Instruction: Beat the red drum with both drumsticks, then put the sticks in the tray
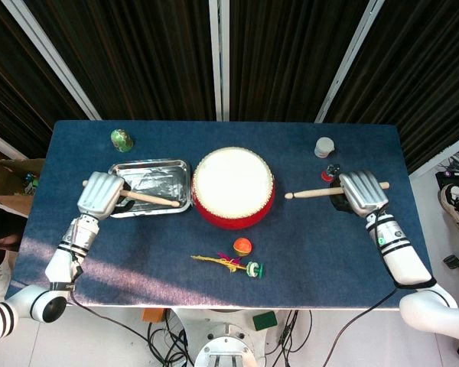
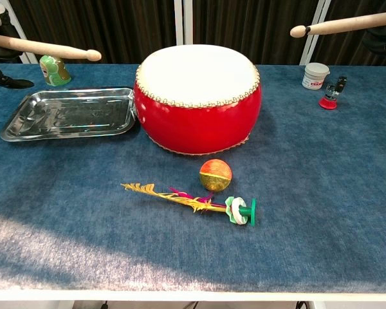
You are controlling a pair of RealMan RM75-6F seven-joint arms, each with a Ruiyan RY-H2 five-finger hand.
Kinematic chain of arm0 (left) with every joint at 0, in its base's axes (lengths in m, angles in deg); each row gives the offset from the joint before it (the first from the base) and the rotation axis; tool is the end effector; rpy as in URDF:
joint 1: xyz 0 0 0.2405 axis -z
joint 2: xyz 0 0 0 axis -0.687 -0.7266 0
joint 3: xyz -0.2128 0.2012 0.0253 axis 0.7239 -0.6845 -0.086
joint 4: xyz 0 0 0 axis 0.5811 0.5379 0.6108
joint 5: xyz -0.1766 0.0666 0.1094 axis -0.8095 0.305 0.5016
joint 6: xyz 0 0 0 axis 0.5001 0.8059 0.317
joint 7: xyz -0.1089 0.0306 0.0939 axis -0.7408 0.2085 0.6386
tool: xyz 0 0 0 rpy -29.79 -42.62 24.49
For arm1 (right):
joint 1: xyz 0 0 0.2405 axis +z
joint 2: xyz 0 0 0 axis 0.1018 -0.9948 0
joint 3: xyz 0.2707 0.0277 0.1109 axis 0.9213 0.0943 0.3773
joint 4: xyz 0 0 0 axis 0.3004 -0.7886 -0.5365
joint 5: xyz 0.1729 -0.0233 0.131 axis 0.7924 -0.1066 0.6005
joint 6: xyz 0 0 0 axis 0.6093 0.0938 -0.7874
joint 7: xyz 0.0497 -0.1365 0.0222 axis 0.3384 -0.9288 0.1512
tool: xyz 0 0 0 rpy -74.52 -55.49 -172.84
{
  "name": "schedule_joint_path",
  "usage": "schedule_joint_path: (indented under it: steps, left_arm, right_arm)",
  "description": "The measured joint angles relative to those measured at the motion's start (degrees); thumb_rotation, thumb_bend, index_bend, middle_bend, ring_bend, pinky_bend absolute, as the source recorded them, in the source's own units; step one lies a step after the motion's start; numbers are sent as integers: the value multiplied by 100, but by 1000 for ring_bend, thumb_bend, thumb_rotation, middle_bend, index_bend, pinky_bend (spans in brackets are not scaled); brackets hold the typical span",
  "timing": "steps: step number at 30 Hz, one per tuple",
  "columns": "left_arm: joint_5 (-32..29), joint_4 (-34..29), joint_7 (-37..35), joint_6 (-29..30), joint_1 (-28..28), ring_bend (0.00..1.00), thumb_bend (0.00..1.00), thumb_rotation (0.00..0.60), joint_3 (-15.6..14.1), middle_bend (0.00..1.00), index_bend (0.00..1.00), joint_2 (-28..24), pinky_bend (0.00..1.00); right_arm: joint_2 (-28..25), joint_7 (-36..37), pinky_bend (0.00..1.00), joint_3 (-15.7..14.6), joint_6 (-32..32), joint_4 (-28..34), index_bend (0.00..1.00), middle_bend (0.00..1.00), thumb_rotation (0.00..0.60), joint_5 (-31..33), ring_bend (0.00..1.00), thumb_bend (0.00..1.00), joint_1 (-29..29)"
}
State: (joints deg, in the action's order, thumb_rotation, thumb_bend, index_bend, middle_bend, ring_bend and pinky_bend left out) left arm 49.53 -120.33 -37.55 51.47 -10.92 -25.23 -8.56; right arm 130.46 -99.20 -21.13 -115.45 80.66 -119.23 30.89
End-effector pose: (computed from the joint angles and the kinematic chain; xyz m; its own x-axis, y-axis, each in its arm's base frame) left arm -0.2347 0.3665 0.0767 0.4822 0.0670 0.8735 0.8498 -0.2783 -0.4478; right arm -0.2092 -0.3763 0.1315 0.4240 -0.2086 0.8813 -0.8959 -0.2391 0.3745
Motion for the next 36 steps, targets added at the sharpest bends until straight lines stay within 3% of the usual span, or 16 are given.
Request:
schedule_joint_path:
  steps: [11, 19, 25, 29, 33, 36]
  left_arm:
    - [-608, 36, 492, -403, 500, 1000, 232, 600, 260, 1000, 1000, 50, 1000]
    - [-1501, 371, 1499, -828, 1171, 1000, 236, 600, 404, 1000, 1000, 410, 1000]
    - [-2270, 503, 1948, -885, 1533, 1000, 238, 600, 503, 1000, 1000, 584, 1000]
    - [-2393, 411, 1933, -737, 1538, 1000, 246, 600, 490, 1000, 1000, 542, 1000]
    - [-2514, 497, 1910, -744, 1571, 1000, 384, 600, 409, 1000, 1000, 631, 1000]
    - [-2575, 669, 1911, -847, 1647, 1000, 503, 600, 328, 1000, 1000, 803, 1000]
  right_arm:
    - [-55, -720, 1000, 196, 418, -141, 1000, 1000, 600, 1138, 1000, 546, 756]
    - [-10, -1158, 1000, 131, 401, -192, 1000, 1000, 600, 1774, 1000, 546, 1111]
    - [525, -1538, 1000, -107, 490, -676, 1000, 1000, 600, 2211, 1000, 546, 1441]
    - [1055, -1827, 1000, -349, 707, -1272, 1000, 1000, 600, 2521, 1000, 546, 1713]
    - [1413, -2236, 1000, -549, 827, -1710, 1000, 1000, 600, 2866, 1000, 546, 2048]
    - [1392, -2234, 1000, -453, 710, -1619, 1000, 1000, 600, 2892, 1000, 546, 2140]
